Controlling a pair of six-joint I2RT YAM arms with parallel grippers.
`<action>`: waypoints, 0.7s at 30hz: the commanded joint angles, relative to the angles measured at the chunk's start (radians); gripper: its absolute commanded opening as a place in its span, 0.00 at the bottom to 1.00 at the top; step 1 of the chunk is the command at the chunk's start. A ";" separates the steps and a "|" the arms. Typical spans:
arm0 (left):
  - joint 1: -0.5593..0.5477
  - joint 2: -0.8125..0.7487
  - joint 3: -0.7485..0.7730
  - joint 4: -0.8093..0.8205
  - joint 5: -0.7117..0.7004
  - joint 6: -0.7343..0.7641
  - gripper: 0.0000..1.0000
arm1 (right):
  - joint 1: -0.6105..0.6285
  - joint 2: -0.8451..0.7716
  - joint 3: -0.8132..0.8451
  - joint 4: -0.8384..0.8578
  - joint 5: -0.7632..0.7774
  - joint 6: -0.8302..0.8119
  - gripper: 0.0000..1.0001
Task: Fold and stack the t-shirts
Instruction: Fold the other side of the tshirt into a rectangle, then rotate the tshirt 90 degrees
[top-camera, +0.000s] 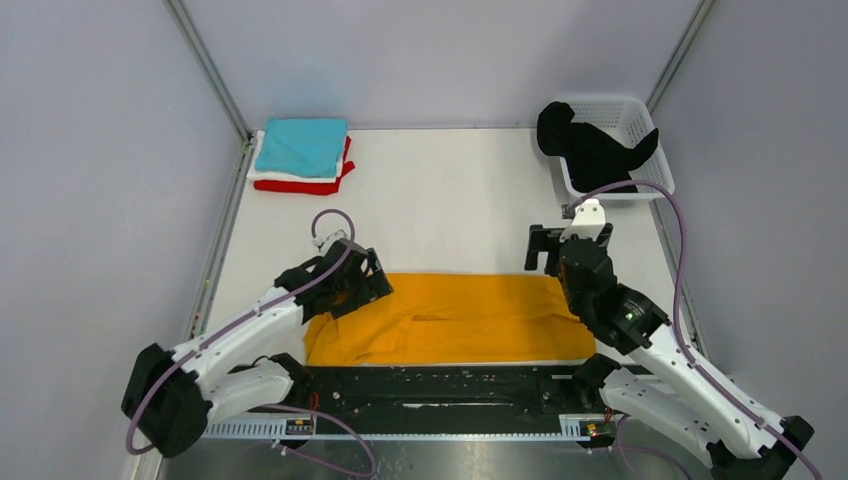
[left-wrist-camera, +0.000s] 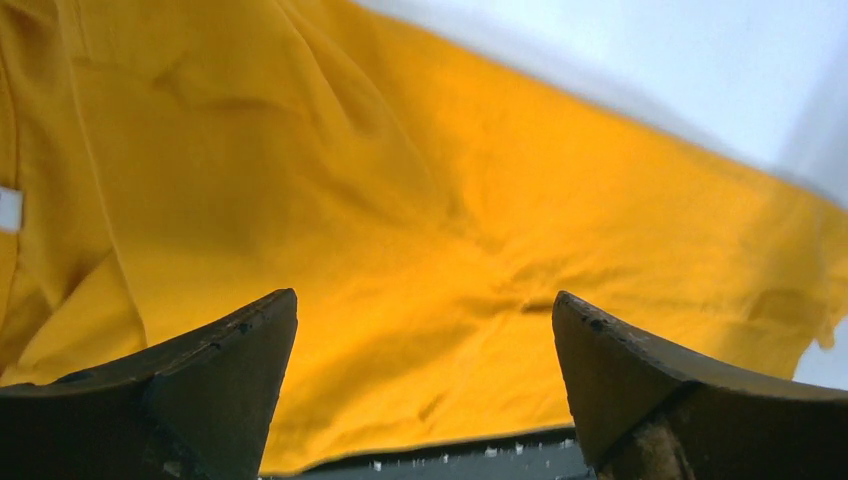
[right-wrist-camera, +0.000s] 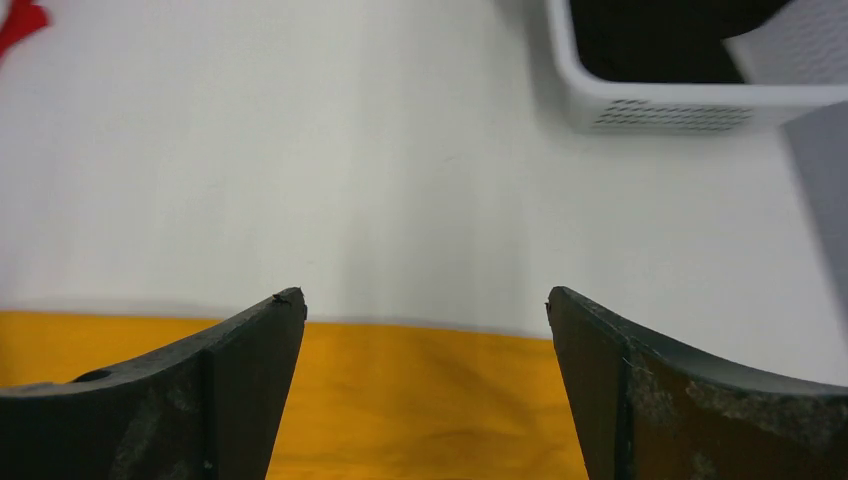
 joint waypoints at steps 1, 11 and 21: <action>0.125 0.115 -0.063 0.240 0.143 0.031 0.99 | -0.005 0.090 -0.041 0.124 -0.225 0.242 0.99; 0.313 0.486 0.042 0.392 0.218 0.080 0.99 | -0.027 0.405 -0.094 0.009 -0.235 0.415 0.99; 0.378 1.080 0.778 0.265 0.272 0.072 0.99 | -0.031 0.582 -0.054 -0.076 -0.328 0.498 0.99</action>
